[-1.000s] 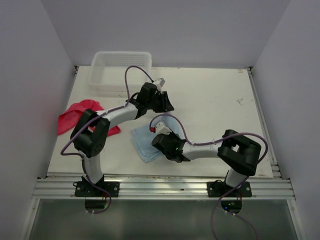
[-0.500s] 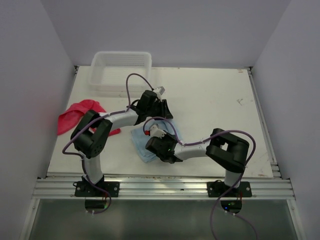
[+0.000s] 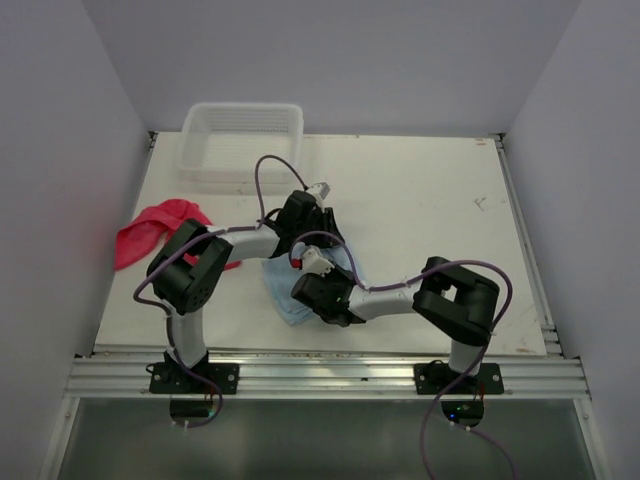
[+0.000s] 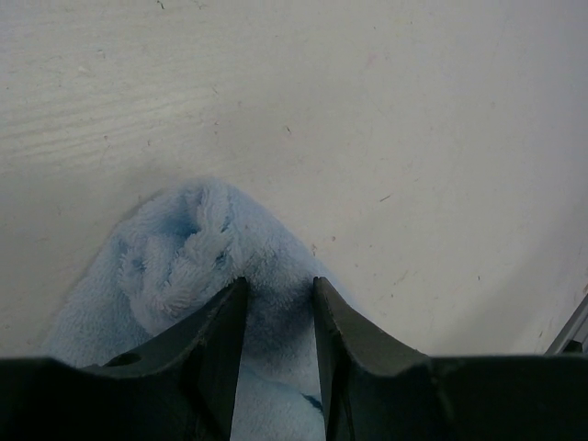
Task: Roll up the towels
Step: Roll the towel
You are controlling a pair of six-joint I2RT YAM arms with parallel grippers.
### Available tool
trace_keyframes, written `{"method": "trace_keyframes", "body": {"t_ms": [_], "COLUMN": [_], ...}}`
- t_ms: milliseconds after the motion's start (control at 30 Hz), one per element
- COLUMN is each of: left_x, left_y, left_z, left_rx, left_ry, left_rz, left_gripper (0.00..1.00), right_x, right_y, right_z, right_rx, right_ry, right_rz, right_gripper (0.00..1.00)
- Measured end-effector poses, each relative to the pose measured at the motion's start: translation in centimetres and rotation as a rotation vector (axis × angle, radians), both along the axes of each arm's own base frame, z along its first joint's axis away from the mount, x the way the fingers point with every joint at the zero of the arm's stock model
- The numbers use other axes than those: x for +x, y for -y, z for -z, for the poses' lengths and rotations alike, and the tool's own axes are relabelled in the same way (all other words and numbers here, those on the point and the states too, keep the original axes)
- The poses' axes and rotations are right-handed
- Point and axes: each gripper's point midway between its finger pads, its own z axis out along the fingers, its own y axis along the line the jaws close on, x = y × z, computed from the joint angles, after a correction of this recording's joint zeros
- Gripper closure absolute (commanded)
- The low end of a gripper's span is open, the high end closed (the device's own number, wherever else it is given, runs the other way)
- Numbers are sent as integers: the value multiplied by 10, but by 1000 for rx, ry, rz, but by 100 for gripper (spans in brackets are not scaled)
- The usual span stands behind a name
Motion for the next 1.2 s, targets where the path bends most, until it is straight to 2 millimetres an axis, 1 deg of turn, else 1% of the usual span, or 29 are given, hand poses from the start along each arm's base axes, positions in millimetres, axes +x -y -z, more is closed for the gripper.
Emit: {"method": "trace_keyframes", "body": {"t_ms": [67, 100, 133, 167, 267, 367, 500, 600, 700, 800, 867, 900, 933, 1000, 1067, 1200], "left_x": [1, 2, 2, 3, 4, 4, 5, 6, 6, 6, 6, 6, 5, 5, 5, 5], "left_y": [1, 2, 2, 3, 4, 4, 5, 5, 6, 6, 6, 6, 6, 5, 5, 5], "left_z": [2, 2, 3, 3, 4, 4, 5, 5, 5, 5, 5, 5, 5, 5, 6, 6], "left_rx": [-3, -5, -7, -9, -12, -13, -16, -19, -21, -22, -23, -23, -24, -24, -25, -27], "left_ry": [4, 5, 6, 7, 11, 12, 14, 16, 18, 17, 15, 14, 15, 15, 16, 19], "left_rz": [0, 0, -1, -1, -1, -1, -2, -3, -3, -4, -6, -6, -6, -6, -7, -7], "left_gripper": [61, 61, 61, 61, 61, 61, 61, 61, 61, 61, 61, 61, 61, 61, 61, 61], "right_x": [1, 1, 2, 2, 1, -1, -1, -1, -2, -4, -5, -6, -3, 0, 3, 7], "right_y": [0, 0, 0, 0, 0, 1, -1, 3, 10, 24, 34, 36, 42, 48, 50, 49], "right_z": [-2, -3, -4, -5, -9, -16, -32, -44, -51, -55, -55, -54, -54, -52, -48, -39], "right_rx": [27, 44, 63, 80, 130, 188, 279, 348, 420, 513, 585, 623, 665, 735, 815, 937], "right_ry": [-2, -2, -2, -2, -8, -9, -6, -4, -13, -36, -62, -78, -91, -119, -157, -229], "right_rz": [12, 20, 30, 37, 51, 63, 78, 91, 109, 140, 163, 165, 188, 212, 237, 267], "right_gripper": [76, 70, 68, 62, 56, 48, 45, 44, 44, 44, 44, 44, 44, 43, 42, 41]}}
